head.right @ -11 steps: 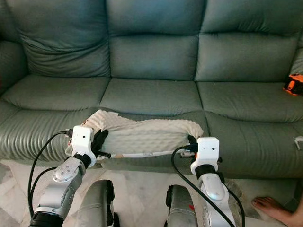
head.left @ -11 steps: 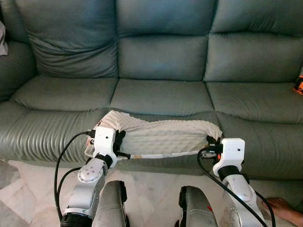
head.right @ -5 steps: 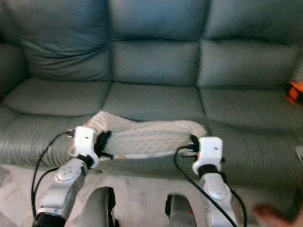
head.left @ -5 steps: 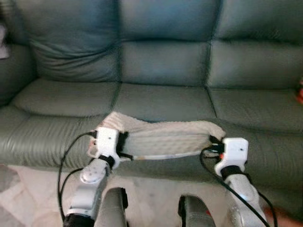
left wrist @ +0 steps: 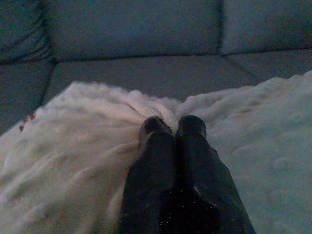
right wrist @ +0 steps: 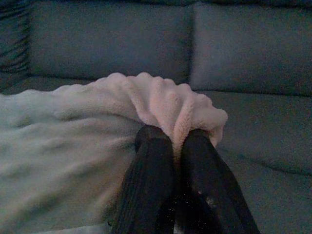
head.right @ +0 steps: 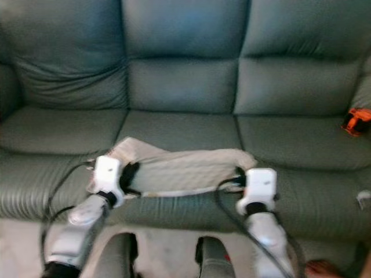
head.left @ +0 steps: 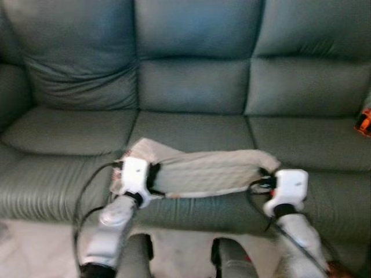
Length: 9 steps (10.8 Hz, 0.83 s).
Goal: Move the pillow to the sofa
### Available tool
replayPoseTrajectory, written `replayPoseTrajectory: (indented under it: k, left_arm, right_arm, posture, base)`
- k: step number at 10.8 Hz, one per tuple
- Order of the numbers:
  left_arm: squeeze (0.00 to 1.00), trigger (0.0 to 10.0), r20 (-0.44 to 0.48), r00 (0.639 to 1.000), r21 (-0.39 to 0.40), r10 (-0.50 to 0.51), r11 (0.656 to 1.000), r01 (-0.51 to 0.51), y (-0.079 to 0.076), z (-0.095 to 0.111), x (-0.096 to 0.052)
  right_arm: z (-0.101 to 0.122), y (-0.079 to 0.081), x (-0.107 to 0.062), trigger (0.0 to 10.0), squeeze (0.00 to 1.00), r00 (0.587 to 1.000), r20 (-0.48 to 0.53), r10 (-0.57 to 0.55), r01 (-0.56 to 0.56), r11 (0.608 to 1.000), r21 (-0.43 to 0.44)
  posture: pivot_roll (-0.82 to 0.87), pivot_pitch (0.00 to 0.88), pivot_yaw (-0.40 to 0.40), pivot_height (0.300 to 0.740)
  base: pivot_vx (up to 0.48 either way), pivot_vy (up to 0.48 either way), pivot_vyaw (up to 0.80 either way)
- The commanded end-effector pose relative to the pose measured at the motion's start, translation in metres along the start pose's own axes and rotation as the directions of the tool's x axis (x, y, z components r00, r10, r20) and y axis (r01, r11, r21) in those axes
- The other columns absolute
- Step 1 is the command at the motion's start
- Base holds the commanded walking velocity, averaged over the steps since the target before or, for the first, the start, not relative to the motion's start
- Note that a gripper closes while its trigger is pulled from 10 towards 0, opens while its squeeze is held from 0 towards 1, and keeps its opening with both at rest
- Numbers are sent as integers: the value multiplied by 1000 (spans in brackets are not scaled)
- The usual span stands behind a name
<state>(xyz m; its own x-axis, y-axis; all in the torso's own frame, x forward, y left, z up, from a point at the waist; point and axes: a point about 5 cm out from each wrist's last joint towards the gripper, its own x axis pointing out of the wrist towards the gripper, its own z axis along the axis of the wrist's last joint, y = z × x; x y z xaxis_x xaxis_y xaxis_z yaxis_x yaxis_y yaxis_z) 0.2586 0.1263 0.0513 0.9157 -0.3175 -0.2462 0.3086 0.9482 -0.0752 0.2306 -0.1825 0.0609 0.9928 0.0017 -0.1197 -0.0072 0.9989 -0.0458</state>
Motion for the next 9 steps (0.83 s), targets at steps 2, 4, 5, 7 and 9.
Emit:
replayPoseTrajectory:
  k: [2, 4, 5, 7, 9]
  left_arm:
    - [0, 10000, 4, 1000, 62, -20, 998, 19, -1, 4, 1]
    - [0, 10000, 14, 999, 107, -37, 994, 36, 2, 12, 9]
    - [0, 10000, 6, 999, 109, -41, 993, 40, 4, 14, 15]
    - [0, 10000, -52, 998, 132, -31, 991, 38, 9, 8, 22]
    - [0, 10000, -77, 996, 133, -39, 990, 49, 12, 11, 27]
  right_arm:
    - [3, 0, 0, 10000, 0, 1000, 12, -4, 4, 1000, -9]
    - [8, -9, 6, 10000, 0, 999, -2, -49, 49, 999, 4]
    - [14, -16, 14, 10000, 0, 998, -6, -65, 65, 998, 10]
    - [27, -22, 32, 10000, 0, 999, 0, -53, 53, 998, 18]
    - [34, -18, 47, 10000, 0, 1000, -18, -4, 4, 1000, 17]
  posture:
    - [-36, 0, 16, 627]
    - [-34, 0, 17, 627]
    - [-39, 0, 18, 627]
    - [-39, 21, 8, 627]
    - [-19, 62, -22, 627]
  base:
    - [0, 0, 0]
    - [0, 0, 0]
    - [0, 0, 0]
    - [0, 0, 0]
    - [0, 0, 0]
